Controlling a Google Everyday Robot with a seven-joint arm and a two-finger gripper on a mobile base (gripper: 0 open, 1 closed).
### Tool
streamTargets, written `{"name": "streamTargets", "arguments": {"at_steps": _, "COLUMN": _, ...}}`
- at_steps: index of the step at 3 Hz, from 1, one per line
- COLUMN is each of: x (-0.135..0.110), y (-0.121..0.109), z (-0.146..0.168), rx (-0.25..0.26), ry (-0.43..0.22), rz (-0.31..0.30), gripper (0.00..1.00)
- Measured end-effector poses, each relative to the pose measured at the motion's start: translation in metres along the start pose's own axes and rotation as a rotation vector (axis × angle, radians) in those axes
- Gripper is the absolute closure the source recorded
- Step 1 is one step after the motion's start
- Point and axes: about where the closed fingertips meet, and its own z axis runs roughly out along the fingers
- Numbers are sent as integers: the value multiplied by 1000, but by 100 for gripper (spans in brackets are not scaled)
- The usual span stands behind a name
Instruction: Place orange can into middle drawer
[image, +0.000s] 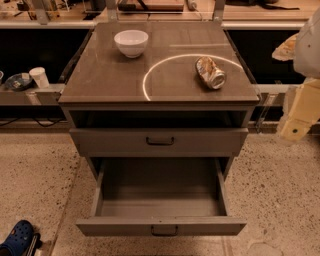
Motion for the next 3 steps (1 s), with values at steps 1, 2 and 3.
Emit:
{"name": "streamTargets", "arguments": {"at_steps": 1, "x": 0, "y": 0, "z": 0, "rx": 0, "ry": 0, "rz": 0, "gripper": 0}}
{"name": "streamTargets", "arguments": {"at_steps": 2, "x": -3, "y": -6, "z": 3, "rx": -10, "ry": -17, "rz": 28, "gripper": 0}}
{"name": "streamTargets", "arguments": {"at_steps": 3, "x": -17, "y": -45, "z": 29, "rx": 9, "ry": 0, "rz": 91, "gripper": 0}}
